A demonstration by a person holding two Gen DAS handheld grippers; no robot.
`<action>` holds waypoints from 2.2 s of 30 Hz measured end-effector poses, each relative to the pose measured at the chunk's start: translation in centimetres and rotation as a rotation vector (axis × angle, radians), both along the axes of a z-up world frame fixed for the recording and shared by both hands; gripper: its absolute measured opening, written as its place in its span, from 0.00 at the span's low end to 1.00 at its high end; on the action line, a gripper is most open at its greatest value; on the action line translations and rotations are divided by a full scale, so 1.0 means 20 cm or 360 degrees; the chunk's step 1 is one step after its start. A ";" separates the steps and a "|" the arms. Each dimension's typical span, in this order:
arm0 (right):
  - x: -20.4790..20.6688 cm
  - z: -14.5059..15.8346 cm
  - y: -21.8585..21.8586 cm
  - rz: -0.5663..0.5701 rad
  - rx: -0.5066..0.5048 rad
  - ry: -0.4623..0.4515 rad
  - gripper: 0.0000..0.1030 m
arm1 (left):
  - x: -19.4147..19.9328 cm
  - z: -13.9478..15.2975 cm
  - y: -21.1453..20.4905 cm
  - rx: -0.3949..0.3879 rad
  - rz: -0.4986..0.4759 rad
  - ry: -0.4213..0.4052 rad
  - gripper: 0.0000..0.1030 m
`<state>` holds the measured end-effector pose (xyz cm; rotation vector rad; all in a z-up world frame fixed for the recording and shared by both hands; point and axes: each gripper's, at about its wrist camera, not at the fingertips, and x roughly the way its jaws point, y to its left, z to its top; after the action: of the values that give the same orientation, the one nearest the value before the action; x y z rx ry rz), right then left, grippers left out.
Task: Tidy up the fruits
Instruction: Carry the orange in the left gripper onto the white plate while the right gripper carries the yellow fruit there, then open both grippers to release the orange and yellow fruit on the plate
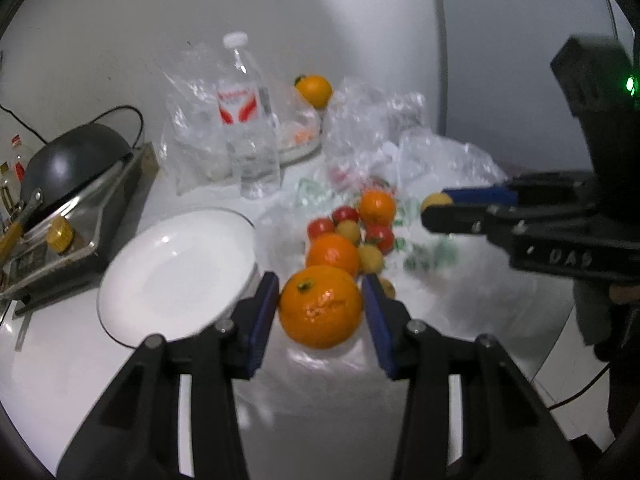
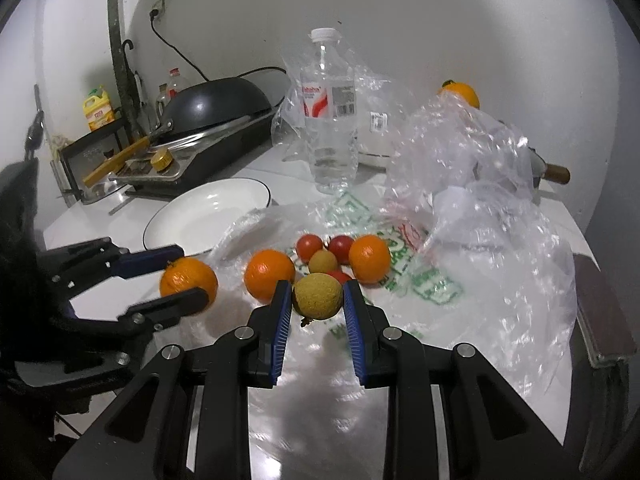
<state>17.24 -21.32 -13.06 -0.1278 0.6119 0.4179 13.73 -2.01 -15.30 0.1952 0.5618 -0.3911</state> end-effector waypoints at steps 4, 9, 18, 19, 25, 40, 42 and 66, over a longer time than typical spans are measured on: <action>0.02 0.03 0.06 0.0017 -0.0017 -0.0014 0.28 | -0.01 0.09 0.08 -0.0049 0.0030 -0.0074 0.43; 0.05 0.08 0.16 0.0057 -0.0044 -0.0015 0.28 | 0.03 0.14 0.19 -0.0057 0.0097 -0.0108 0.43; 0.18 0.16 0.39 0.0151 -0.0081 -0.0003 0.28 | 0.12 0.15 0.42 -0.0038 0.0246 -0.0116 0.43; 0.19 0.16 0.41 0.0158 -0.0088 0.0001 0.28 | 0.13 0.15 0.45 -0.0036 0.0261 -0.0114 0.43; 0.30 0.17 0.54 0.0207 -0.0118 0.0035 0.28 | 0.21 0.13 0.56 -0.0033 0.0311 -0.0093 0.43; 0.60 0.10 0.87 0.0317 -0.0149 0.0143 0.28 | 0.48 0.00 0.70 -0.0027 0.0364 0.0019 0.43; 0.64 0.08 0.92 0.0331 -0.0154 0.0166 0.28 | 0.51 -0.03 0.71 -0.0032 0.0359 0.0053 0.43; 0.88 -0.18 1.13 0.0382 -0.0098 0.0475 0.28 | 0.60 -0.13 0.74 -0.0035 0.0346 0.0255 0.45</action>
<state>34.91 1.36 -16.66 -0.2006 0.9084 0.6579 25.68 12.83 -17.81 0.0804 0.7283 -0.2025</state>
